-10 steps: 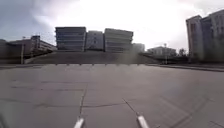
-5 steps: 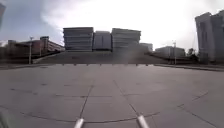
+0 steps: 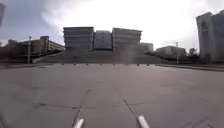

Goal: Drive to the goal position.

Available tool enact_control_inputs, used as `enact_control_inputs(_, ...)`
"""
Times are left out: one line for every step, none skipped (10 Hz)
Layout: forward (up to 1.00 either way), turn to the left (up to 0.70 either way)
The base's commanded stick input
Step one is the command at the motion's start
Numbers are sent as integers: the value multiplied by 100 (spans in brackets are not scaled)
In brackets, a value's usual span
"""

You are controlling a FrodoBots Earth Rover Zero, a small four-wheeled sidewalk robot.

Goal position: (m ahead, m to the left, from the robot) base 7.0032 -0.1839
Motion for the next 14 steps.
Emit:
enact_control_inputs(100, -27)
enact_control_inputs(100, -15)
enact_control_inputs(100, 0)
enact_control_inputs(100, 0)
enact_control_inputs(100, 0)
enact_control_inputs(100, 0)
enact_control_inputs(100, 0)
enact_control_inputs(100, 0)
enact_control_inputs(100, 0)
enact_control_inputs(100, 0)
enact_control_inputs(100, 0)
enact_control_inputs(100, 0)
enact_control_inputs(100, 0)
enact_control_inputs(100, 0)
